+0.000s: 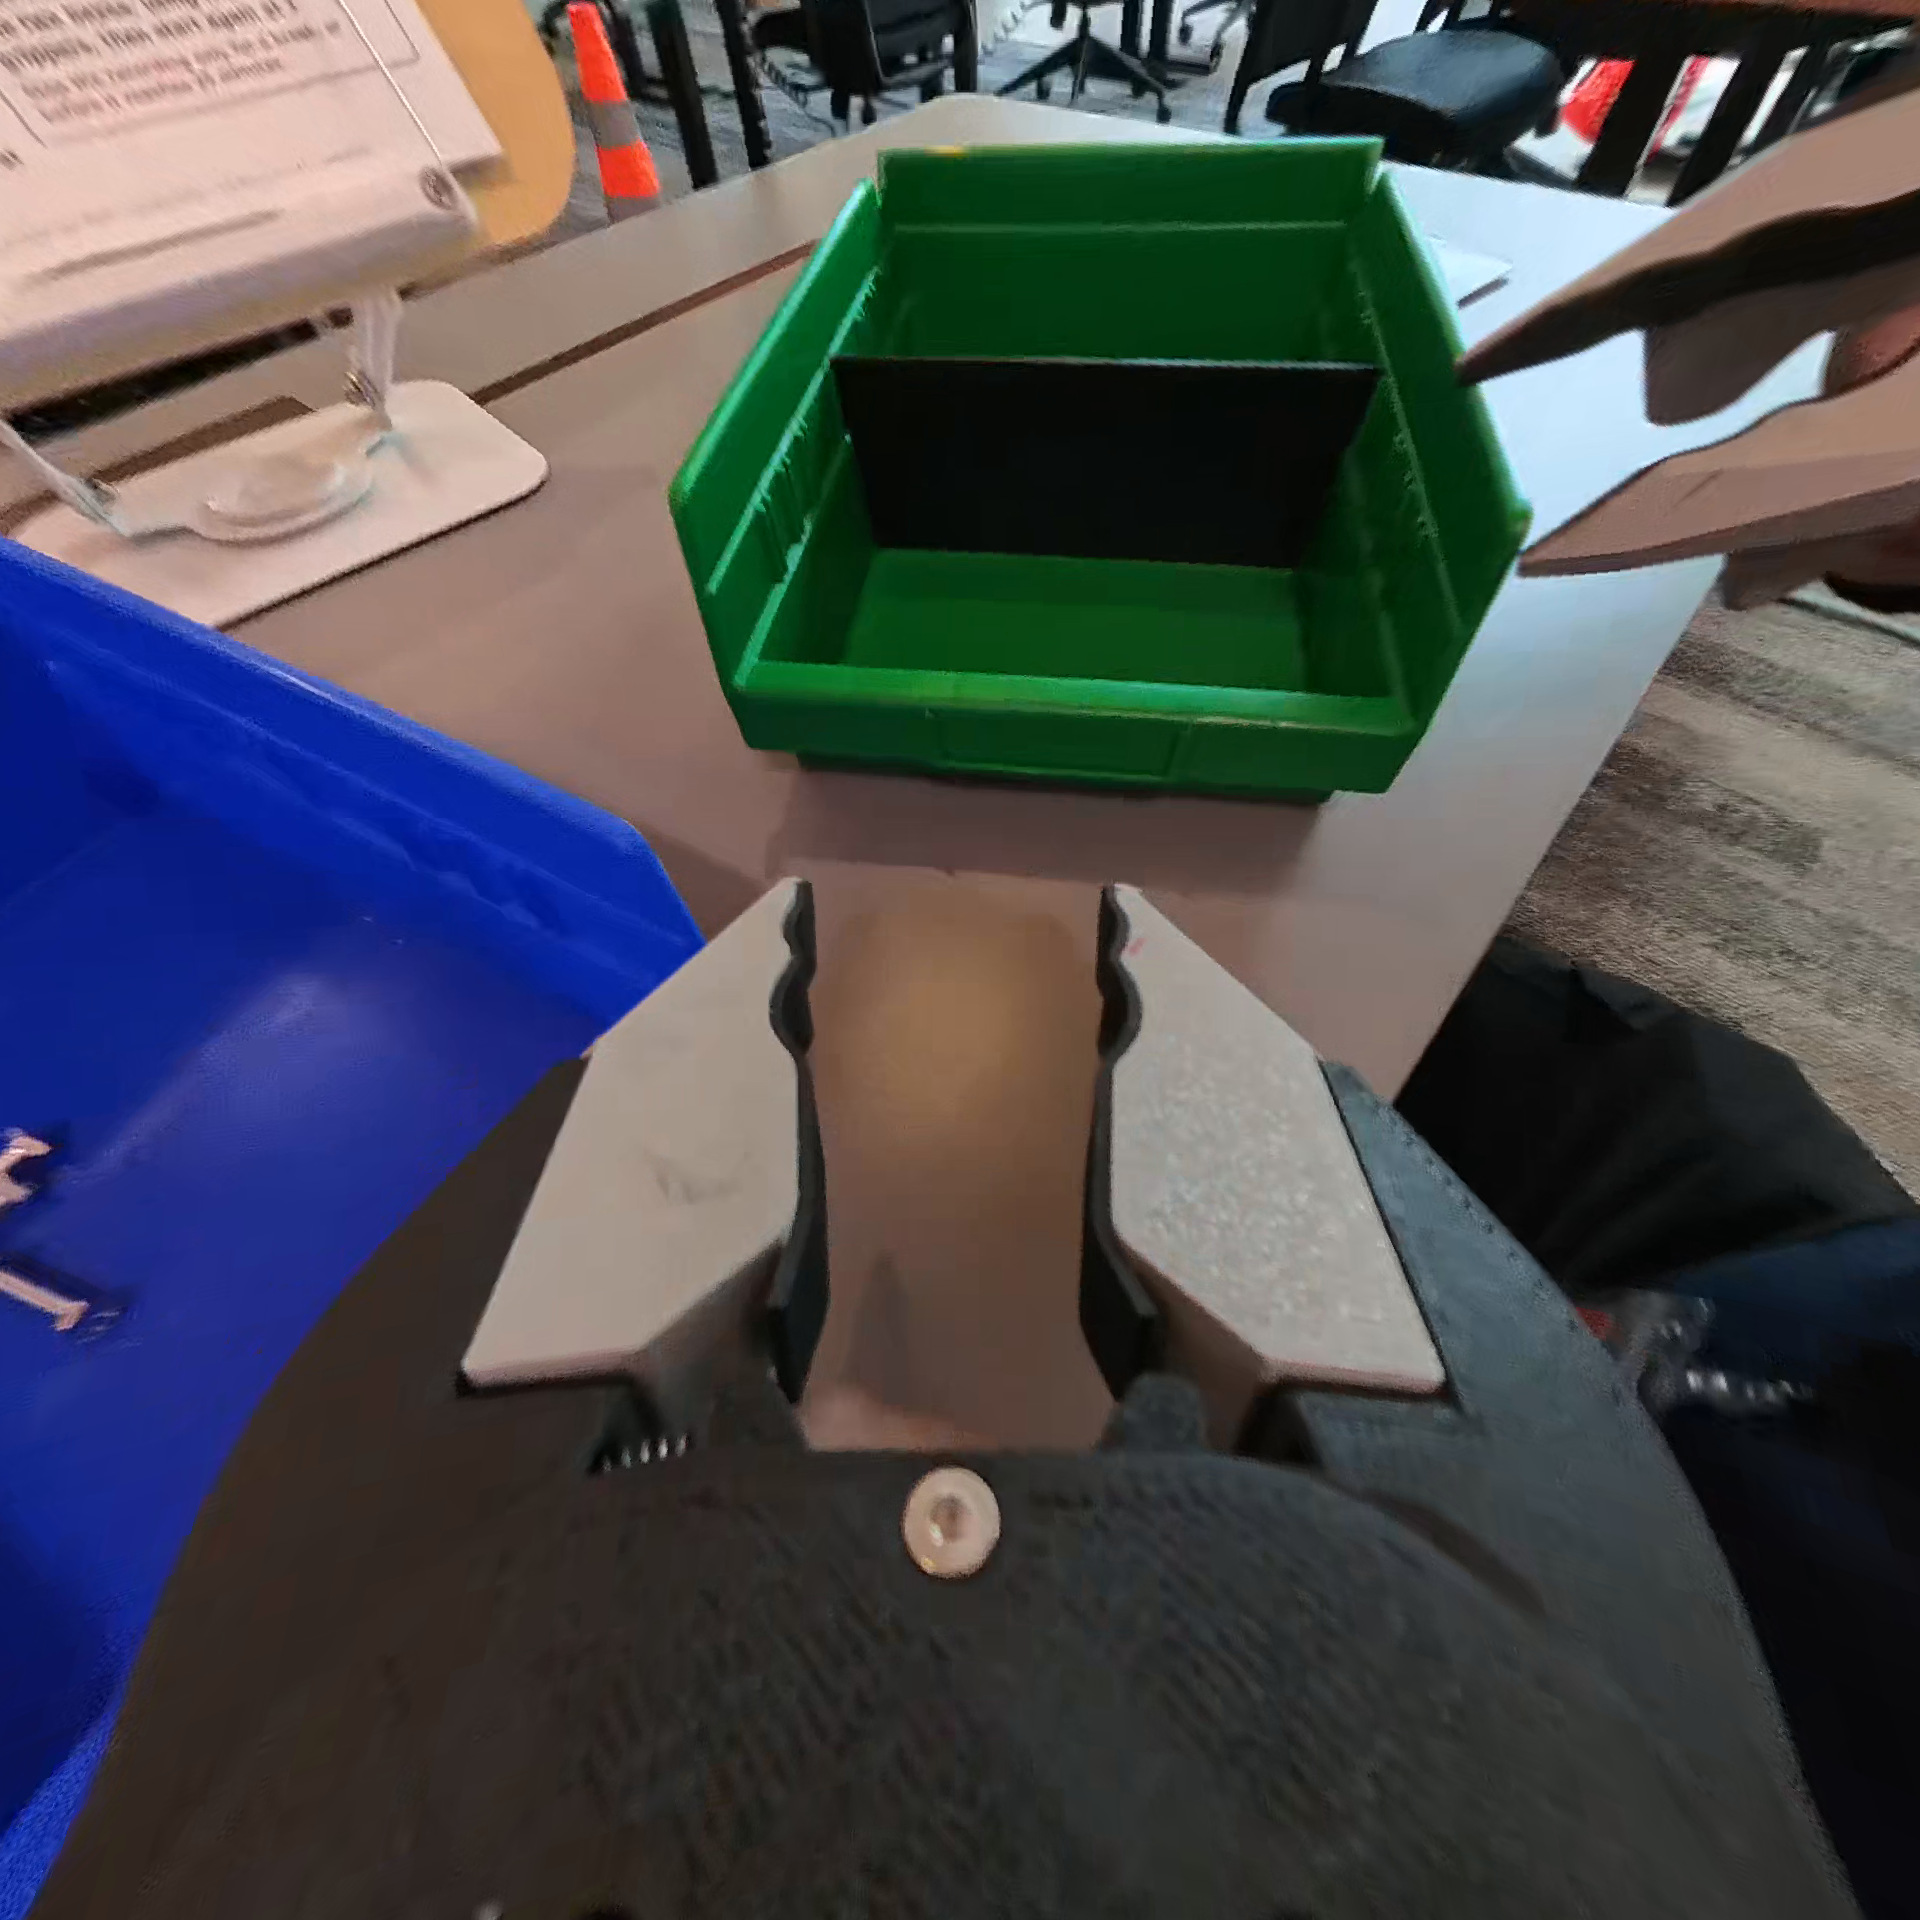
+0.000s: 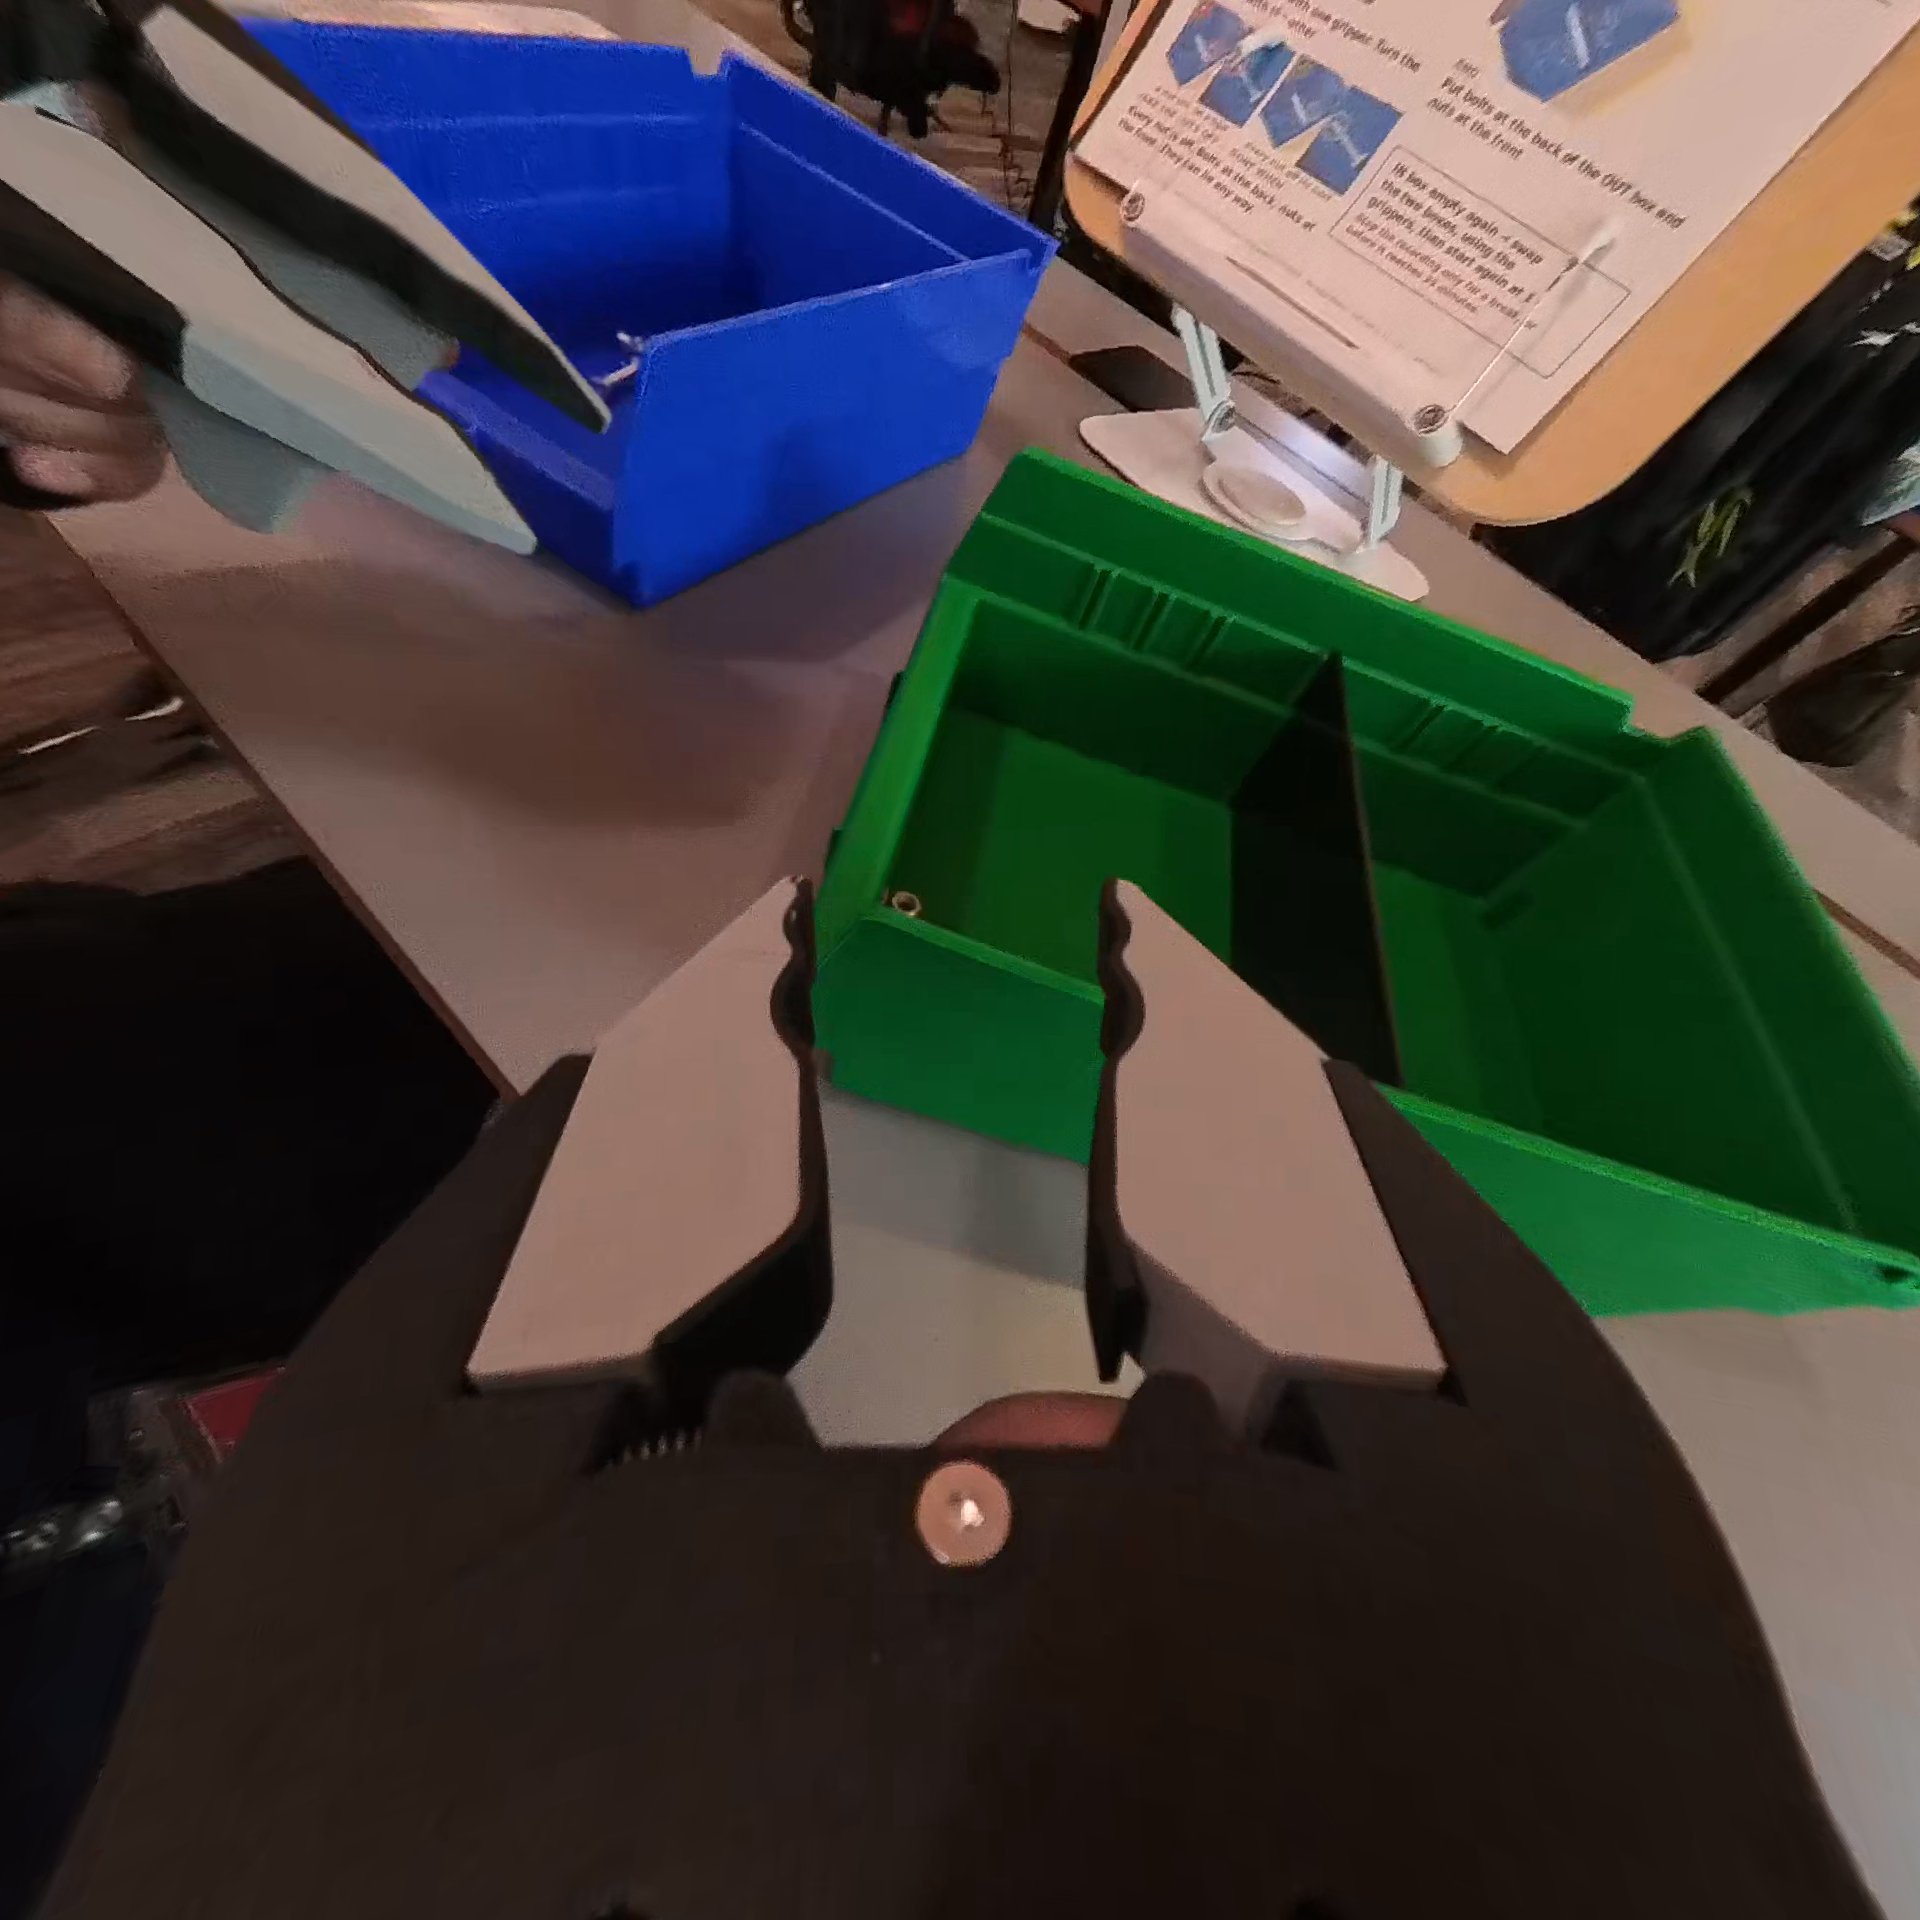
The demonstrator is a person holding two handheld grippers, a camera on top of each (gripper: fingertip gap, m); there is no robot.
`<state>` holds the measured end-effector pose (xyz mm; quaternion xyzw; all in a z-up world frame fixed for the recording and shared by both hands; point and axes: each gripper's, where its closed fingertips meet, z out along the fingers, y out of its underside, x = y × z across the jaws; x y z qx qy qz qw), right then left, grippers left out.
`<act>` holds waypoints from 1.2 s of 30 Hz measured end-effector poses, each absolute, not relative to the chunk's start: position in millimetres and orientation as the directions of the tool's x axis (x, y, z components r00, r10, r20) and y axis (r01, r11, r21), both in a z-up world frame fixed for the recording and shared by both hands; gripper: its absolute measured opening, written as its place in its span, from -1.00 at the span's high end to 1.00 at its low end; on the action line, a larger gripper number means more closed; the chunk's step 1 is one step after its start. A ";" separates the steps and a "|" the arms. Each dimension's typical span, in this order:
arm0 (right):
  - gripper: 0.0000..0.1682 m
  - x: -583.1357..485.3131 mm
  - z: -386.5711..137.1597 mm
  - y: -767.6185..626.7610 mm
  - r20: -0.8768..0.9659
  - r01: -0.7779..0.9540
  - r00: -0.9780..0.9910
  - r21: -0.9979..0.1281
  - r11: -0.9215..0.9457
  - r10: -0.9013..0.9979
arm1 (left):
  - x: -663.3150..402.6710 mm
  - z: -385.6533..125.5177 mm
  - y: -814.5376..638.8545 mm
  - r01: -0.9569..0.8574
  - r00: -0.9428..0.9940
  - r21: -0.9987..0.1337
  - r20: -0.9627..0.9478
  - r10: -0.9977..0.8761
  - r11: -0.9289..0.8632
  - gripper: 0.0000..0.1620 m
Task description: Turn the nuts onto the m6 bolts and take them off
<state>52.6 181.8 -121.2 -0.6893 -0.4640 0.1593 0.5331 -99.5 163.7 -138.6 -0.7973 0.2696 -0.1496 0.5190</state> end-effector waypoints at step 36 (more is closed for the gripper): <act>0.26 195.4 -146.6 266.9 -0.158 0.150 0.350 -0.963 -0.222 0.923 | -30.5 -194.2 171.9 -0.423 0.469 -0.854 0.078 -0.880 -0.302 0.33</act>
